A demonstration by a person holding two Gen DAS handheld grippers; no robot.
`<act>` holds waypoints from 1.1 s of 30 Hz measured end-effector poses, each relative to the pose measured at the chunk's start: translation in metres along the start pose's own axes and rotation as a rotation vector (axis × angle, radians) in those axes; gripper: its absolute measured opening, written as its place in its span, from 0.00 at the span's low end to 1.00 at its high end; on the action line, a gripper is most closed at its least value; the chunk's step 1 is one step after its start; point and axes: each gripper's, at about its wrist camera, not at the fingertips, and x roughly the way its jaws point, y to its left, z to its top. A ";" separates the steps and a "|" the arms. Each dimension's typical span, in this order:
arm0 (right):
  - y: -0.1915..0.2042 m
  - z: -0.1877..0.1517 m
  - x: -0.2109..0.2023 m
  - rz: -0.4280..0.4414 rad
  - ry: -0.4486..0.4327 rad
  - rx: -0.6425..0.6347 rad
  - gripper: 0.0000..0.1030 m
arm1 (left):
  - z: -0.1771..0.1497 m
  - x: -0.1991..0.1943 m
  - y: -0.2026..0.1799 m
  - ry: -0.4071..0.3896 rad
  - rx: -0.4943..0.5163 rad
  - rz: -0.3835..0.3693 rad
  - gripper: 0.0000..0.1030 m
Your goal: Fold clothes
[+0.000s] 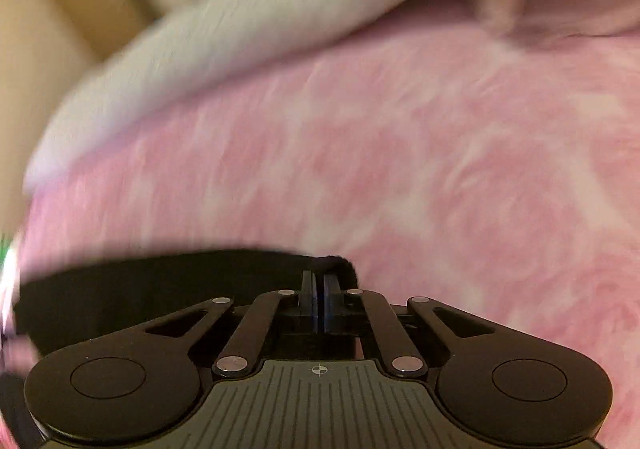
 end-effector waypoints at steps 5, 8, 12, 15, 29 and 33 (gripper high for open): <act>-0.013 -0.006 0.029 -0.092 0.066 0.080 0.07 | 0.000 0.007 -0.005 -0.001 0.013 0.008 0.14; -0.023 -0.005 0.029 -0.108 0.079 0.170 0.30 | 0.000 0.006 -0.005 -0.007 0.027 0.011 0.14; -0.037 0.000 0.012 -0.081 0.036 0.208 0.46 | -0.001 0.007 0.001 -0.006 0.007 0.023 0.14; -0.034 0.002 0.016 -0.035 0.059 0.152 0.46 | -0.003 0.009 0.003 0.001 -0.003 0.025 0.14; -0.017 -0.001 0.032 -0.133 0.094 0.145 0.31 | 0.002 -0.003 0.003 -0.037 0.036 0.035 0.14; -0.039 -0.018 -0.035 -0.114 0.103 0.233 0.40 | -0.003 -0.010 0.016 -0.032 0.011 0.047 0.14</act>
